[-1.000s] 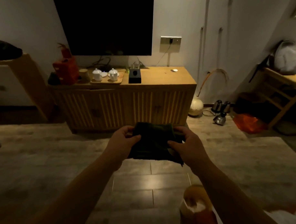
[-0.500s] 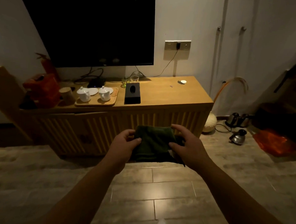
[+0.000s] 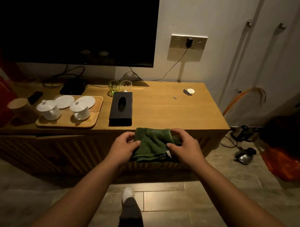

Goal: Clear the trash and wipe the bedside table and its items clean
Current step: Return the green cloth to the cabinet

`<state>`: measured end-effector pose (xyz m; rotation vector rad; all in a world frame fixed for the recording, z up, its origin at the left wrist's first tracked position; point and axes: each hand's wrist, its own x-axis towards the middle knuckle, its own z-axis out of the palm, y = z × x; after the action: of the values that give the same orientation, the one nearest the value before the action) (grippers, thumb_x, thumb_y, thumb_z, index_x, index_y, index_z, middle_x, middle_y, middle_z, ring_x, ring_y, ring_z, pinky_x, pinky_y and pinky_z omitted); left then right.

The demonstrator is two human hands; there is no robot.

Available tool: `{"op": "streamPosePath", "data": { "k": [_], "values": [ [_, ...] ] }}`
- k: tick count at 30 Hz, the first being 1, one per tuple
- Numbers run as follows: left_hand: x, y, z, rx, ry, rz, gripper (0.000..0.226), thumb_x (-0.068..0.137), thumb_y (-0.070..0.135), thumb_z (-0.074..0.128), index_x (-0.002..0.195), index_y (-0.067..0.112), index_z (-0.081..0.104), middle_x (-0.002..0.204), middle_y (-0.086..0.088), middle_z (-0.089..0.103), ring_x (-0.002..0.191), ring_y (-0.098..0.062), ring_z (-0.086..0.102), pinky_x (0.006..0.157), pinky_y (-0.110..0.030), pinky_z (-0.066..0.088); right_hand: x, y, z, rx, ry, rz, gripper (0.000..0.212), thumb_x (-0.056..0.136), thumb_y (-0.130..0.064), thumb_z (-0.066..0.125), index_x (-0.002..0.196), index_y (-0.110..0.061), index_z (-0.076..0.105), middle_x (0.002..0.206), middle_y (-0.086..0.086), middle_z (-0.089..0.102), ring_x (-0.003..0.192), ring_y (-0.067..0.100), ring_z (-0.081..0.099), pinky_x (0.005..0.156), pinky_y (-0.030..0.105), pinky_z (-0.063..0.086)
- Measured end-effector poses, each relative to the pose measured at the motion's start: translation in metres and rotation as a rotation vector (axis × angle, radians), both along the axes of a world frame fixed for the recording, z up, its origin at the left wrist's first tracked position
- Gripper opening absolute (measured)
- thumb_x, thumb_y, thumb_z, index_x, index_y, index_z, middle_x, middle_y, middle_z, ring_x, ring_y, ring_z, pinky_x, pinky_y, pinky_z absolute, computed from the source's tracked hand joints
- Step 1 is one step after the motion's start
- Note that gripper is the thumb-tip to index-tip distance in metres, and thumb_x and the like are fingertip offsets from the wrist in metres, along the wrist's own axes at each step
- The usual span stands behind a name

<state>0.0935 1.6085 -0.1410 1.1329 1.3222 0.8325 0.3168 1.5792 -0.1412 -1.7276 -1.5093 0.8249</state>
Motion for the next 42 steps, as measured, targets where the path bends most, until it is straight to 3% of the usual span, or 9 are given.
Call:
{"op": "streamPosePath", "data": {
  "k": [2, 8, 13, 21, 25, 31, 33, 36, 42],
  "values": [
    [0.003, 0.054, -0.016, -0.016, 0.024, -0.039, 0.019, 0.092, 0.007, 0.060, 0.109, 0.016, 0.061, 0.101, -0.004, 0.069, 0.086, -0.012, 0.068, 0.062, -0.020, 0.054, 0.002, 0.047, -0.016, -0.016, -0.045, -0.043, 0.052, 0.082, -0.027, 0.074, 0.129, -0.032, 0.053, 0.114, -0.006, 0.066, 0.093, 0.002, 0.059, 0.072, 0.008, 0.046],
    [0.015, 0.185, -0.058, -0.039, 0.132, -0.111, 0.014, 0.093, 0.012, 0.061, 0.099, 0.024, 0.058, 0.079, 0.005, 0.069, 0.062, 0.005, 0.065, 0.047, -0.009, 0.044, 0.007, 0.166, -0.060, -0.095, -0.093, -0.128, 0.047, 0.082, -0.026, 0.075, 0.126, -0.027, 0.057, 0.122, 0.002, 0.065, 0.109, 0.016, 0.060, 0.084, 0.026, 0.048],
    [0.030, 0.258, -0.089, -0.153, 0.170, -0.143, 0.016, 0.094, 0.014, 0.059, 0.109, 0.017, 0.058, 0.091, -0.004, 0.072, 0.079, -0.017, 0.070, 0.060, -0.025, 0.051, 0.018, 0.235, -0.092, -0.173, -0.121, -0.169, 0.048, 0.082, -0.025, 0.075, 0.127, -0.025, 0.056, 0.119, 0.004, 0.065, 0.087, 0.008, 0.056, 0.077, 0.024, 0.046],
    [0.063, 0.316, -0.156, -0.184, 0.274, -0.086, 0.023, 0.088, 0.005, 0.060, 0.100, 0.024, 0.053, 0.081, 0.004, 0.065, 0.067, -0.007, 0.061, 0.042, -0.008, 0.039, 0.037, 0.307, -0.152, -0.245, -0.176, -0.117, 0.048, 0.083, -0.021, 0.073, 0.127, -0.021, 0.056, 0.112, 0.005, 0.068, 0.077, 0.010, 0.055, 0.069, 0.023, 0.043],
    [0.079, 0.331, -0.181, -0.238, 0.295, -0.067, 0.027, 0.085, 0.003, 0.060, 0.098, 0.026, 0.055, 0.087, 0.002, 0.068, 0.079, -0.014, 0.065, 0.058, -0.021, 0.048, 0.049, 0.327, -0.176, -0.291, -0.158, -0.137, 0.049, 0.082, -0.019, 0.072, 0.128, -0.020, 0.055, 0.110, 0.007, 0.068, 0.078, 0.015, 0.059, 0.070, 0.024, 0.044],
    [0.093, 0.343, -0.203, -0.199, 0.388, -0.072, 0.033, 0.085, 0.003, 0.062, 0.112, 0.020, 0.055, 0.099, 0.000, 0.067, 0.081, -0.009, 0.061, 0.052, -0.006, 0.036, 0.065, 0.341, -0.196, -0.349, -0.163, -0.132, 0.049, 0.083, -0.015, 0.070, 0.129, -0.017, 0.053, 0.110, 0.009, 0.068, 0.083, 0.016, 0.059, 0.075, 0.022, 0.043],
    [0.094, 0.341, -0.204, -0.130, 0.459, -0.104, 0.037, 0.084, 0.005, 0.063, 0.119, 0.016, 0.054, 0.107, -0.002, 0.064, 0.089, -0.012, 0.058, 0.060, -0.009, 0.035, 0.069, 0.342, -0.200, -0.365, -0.167, -0.108, 0.050, 0.084, -0.015, 0.070, 0.130, -0.015, 0.052, 0.112, 0.009, 0.068, 0.093, 0.021, 0.062, 0.078, 0.021, 0.042],
    [0.097, 0.338, -0.203, 0.026, 0.588, -0.190, 0.048, 0.082, 0.005, 0.063, 0.128, 0.011, 0.051, 0.122, -0.009, 0.054, 0.109, -0.019, 0.052, 0.085, -0.007, 0.028, 0.074, 0.345, -0.201, -0.366, -0.171, -0.086, 0.051, 0.084, -0.018, 0.070, 0.131, -0.013, 0.051, 0.119, 0.009, 0.065, 0.107, 0.025, 0.060, 0.085, 0.024, 0.043],
    [0.110, 0.344, -0.182, 0.236, 0.783, -0.354, 0.060, 0.088, 0.041, 0.055, 0.144, 0.030, 0.034, 0.155, 0.000, 0.024, 0.140, -0.019, 0.024, 0.107, -0.039, 0.035, 0.084, 0.348, -0.190, -0.335, -0.291, -0.101, 0.058, 0.086, -0.041, 0.062, 0.136, -0.020, 0.045, 0.137, -0.001, 0.052, 0.124, 0.025, 0.047, 0.093, 0.037, 0.044]
  ]
}}
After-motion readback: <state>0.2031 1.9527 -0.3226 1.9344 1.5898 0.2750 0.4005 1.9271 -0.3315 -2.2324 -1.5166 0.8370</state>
